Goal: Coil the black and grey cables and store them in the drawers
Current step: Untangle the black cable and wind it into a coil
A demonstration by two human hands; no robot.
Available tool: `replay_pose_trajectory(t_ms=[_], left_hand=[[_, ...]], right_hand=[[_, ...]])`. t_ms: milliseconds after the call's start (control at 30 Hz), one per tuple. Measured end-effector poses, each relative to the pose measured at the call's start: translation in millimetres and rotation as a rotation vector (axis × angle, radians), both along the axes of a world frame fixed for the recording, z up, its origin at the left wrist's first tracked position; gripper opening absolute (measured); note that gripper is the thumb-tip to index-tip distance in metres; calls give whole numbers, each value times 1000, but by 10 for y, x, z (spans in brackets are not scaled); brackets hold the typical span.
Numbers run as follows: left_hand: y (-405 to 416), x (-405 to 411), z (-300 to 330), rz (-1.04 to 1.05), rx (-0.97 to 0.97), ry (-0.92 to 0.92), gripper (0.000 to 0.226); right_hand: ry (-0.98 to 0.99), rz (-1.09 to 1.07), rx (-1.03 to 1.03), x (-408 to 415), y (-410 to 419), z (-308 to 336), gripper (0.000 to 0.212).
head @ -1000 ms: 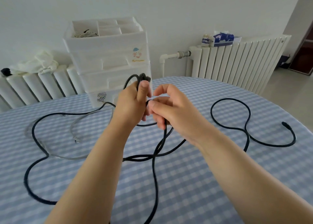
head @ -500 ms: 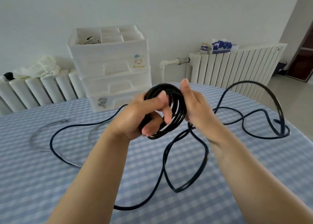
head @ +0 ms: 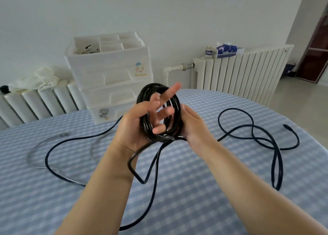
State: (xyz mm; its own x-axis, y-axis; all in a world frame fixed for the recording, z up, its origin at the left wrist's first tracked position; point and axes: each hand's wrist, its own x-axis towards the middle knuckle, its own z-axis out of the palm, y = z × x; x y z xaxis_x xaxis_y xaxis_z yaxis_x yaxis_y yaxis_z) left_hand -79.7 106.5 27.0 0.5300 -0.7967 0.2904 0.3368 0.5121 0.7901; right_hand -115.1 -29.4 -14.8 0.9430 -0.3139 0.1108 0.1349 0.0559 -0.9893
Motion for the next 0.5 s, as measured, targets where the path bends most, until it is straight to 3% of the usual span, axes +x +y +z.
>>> replay_pose_trajectory(t_ms=[100,200,333,433,500], left_hand=[[-17,42,-28,89,-54,74,27],[-22,77,-36,185,-82,55,27],[55,148,27,291,-170,28,23],[227,255,103,462,-276,8,23],[311,303,120,545,-297,19,24]], right_hand=[[-7,-26,-92,21,27,17,15],[22,9,-344,56,20,-4,19],[172,208,-628,18,57,-59,16],[414,422,-1000,-61,21,-92,34],[471,430,-1103,-98,43,-121,46]])
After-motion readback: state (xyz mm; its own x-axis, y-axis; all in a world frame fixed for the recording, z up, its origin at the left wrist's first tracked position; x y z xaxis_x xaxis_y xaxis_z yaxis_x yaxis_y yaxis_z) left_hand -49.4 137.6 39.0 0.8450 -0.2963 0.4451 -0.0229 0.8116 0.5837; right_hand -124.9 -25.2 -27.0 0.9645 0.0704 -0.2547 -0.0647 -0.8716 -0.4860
